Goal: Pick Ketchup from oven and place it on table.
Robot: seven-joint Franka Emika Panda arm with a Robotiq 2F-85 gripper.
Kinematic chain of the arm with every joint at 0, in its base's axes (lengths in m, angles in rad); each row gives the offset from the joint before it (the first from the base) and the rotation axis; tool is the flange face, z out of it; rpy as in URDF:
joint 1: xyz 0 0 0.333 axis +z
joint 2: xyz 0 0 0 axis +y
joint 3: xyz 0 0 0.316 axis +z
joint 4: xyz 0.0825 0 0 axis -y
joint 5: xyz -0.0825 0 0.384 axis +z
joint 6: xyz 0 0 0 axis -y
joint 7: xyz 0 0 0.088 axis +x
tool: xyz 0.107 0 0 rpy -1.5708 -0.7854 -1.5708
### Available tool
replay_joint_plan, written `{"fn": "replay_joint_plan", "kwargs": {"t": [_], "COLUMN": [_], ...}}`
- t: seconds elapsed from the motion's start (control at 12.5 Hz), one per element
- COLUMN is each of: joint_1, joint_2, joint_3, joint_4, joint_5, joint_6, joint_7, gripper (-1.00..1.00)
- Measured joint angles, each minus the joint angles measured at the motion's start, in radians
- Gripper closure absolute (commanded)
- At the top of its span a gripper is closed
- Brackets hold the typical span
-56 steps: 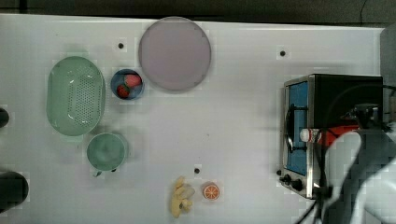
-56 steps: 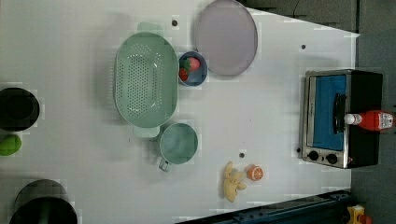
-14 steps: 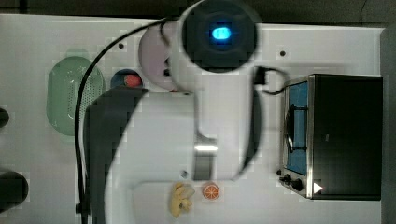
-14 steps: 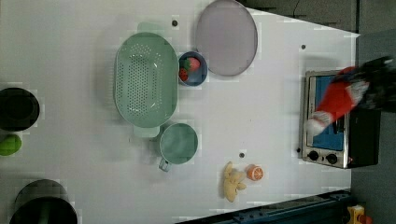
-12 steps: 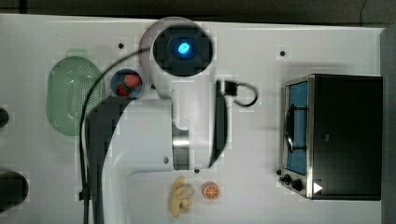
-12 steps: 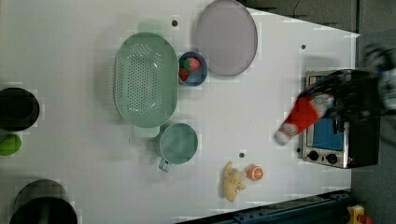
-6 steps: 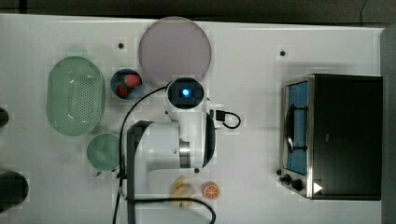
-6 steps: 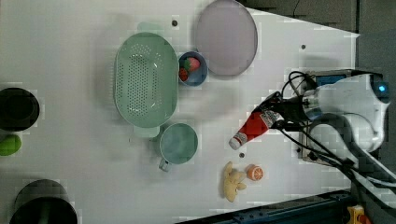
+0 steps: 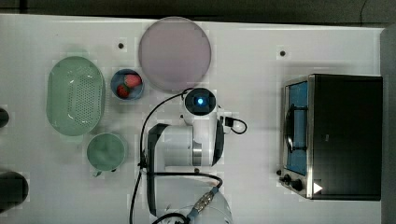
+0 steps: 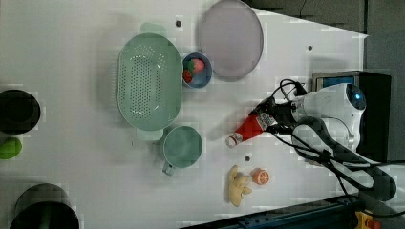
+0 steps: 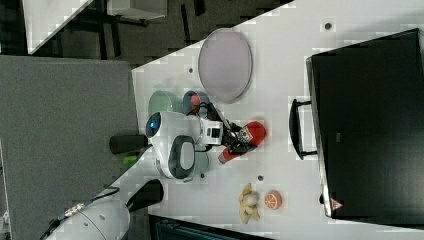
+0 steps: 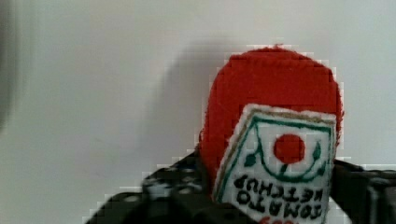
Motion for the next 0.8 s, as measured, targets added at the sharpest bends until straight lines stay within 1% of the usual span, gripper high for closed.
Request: {"fn": "replay_joint_plan", "kwargs": {"t": [0.16,0.4,0.48,0.56,0.64,0.8], "joint_1": [0.02,0.015,0.018,0.016,0.008,0.01], "joint_2": [-0.015,-0.116,-0.168,-0.221,-0.271,-0.377], "joint_3": [-0.018,-0.024,-0.033,-0.038,-0.034,-0.033], "joint_4": [0.004,-0.014,-0.008,0.01,0.043,0.135], "joint_5": [0.019,0.019,0.013,-0.001,-0.002,0.006], "joint_6": [0.01,0.009,-0.027,-0.112,-0.201,-0.359], "joint_7": [0.018,0.02,0.023,0.025,0.026,0.026], "gripper": [-1.0,-1.0,-1.0,-1.0,-1.0,-1.0]}}
